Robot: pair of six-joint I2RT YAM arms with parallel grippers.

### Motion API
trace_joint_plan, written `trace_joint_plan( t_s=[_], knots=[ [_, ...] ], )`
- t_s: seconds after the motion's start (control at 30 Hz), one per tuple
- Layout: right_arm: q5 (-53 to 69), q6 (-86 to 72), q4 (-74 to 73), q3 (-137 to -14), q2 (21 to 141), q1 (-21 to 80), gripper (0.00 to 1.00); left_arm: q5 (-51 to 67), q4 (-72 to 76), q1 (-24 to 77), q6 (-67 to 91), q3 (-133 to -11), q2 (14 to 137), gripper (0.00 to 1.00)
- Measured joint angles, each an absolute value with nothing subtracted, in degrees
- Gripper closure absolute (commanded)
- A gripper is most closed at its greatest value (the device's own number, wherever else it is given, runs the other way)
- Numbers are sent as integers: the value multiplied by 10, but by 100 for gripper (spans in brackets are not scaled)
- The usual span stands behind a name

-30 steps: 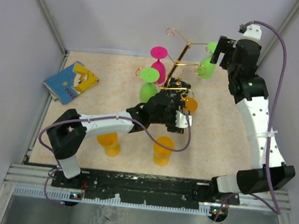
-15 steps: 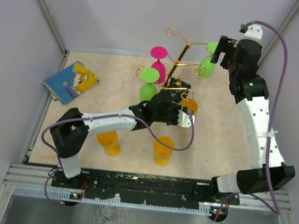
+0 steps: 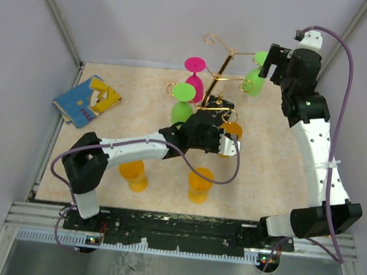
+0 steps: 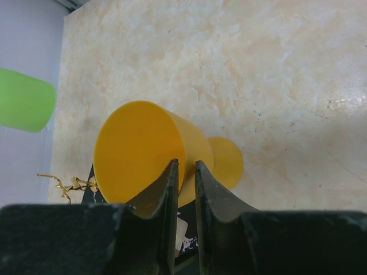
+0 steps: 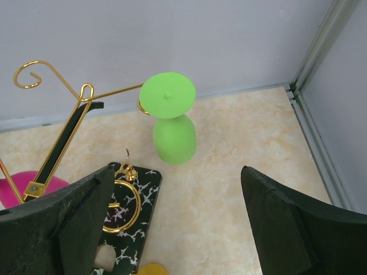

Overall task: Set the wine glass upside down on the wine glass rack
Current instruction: Pick up the wine glass at the center of the board.

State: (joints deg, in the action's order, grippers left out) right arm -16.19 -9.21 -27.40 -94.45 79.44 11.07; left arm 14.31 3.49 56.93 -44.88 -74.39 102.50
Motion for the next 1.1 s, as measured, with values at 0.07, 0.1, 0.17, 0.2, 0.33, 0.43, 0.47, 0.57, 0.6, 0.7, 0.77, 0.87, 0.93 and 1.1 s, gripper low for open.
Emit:
trace_joint_plan(
  t_s=[0.07, 0.1, 0.17, 0.2, 0.33, 0.43, 0.47, 0.57, 0.6, 0.7, 0.77, 0.87, 0.93, 1.1],
  knots=[
    [-162, -92, -274, -944, 794, 110, 9, 141, 34, 570, -450, -745, 1026, 77],
    [-161, -92, -273, -941, 793, 110, 9, 140, 32, 571, -451, -746, 1026, 77],
    [-160, -93, -274, -941, 793, 110, 9, 136, 27, 573, -453, -751, 1028, 77],
    [-160, -93, -274, -941, 792, 110, 9, 134, 25, 575, -454, -753, 1030, 78],
    [-159, -96, -274, -941, 791, 110, 9, 126, 19, 578, -460, -759, 1033, 82],
    [-158, -97, -274, -941, 790, 110, 9, 123, 13, 579, -463, -762, 1034, 95],
    [-158, -97, -274, -941, 790, 110, 9, 123, 11, 579, -463, -763, 1034, 100],
    [-157, -99, -274, -941, 788, 110, 9, 122, -10, 582, -462, -765, 1039, 100],
    [-157, -100, -274, -941, 788, 110, 9, 118, -17, 582, -462, -765, 1044, 100],
    [-157, -101, -274, -941, 788, 110, 9, 117, -32, 584, -463, -765, 1055, 100],
    [-158, -102, -274, -941, 788, 110, 9, 117, -36, 584, -463, -765, 1056, 100],
    [-158, -102, -274, -941, 788, 110, 9, 118, -39, 584, -461, -772, 1056, 100],
    [-158, -102, -274, -941, 787, 109, 9, 118, -41, 584, -458, -778, 1056, 100],
    [-160, -102, -274, -941, 787, 109, 9, 123, -52, 584, -446, -801, 1056, 100]
  ],
)
